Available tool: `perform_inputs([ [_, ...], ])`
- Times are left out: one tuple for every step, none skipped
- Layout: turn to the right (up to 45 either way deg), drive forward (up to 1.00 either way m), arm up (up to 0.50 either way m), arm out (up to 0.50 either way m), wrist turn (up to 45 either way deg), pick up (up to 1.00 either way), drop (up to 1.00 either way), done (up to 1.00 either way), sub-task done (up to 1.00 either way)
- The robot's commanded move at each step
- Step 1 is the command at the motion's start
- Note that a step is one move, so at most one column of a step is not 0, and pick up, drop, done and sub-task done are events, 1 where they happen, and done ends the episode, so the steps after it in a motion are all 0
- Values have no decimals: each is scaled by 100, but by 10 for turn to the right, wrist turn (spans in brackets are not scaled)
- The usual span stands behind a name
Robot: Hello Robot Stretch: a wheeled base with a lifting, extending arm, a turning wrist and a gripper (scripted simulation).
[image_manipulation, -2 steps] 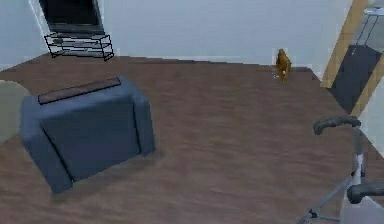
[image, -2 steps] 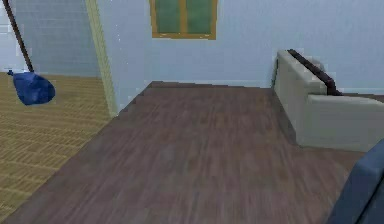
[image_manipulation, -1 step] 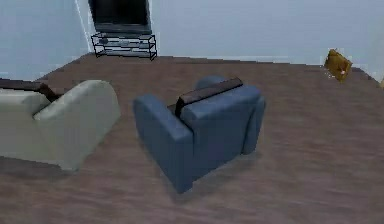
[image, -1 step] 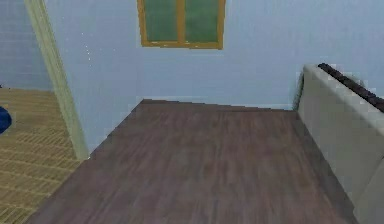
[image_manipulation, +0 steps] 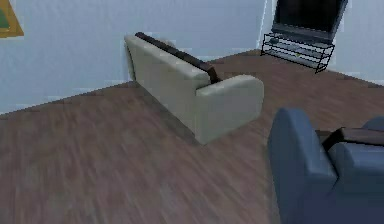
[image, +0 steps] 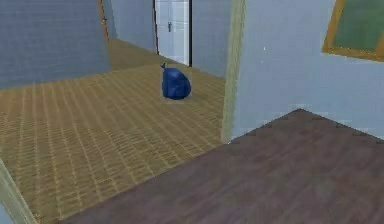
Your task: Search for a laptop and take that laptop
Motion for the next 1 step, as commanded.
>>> perform_inputs([
  [-210,0,0,0,0,0,0,0,0],
])
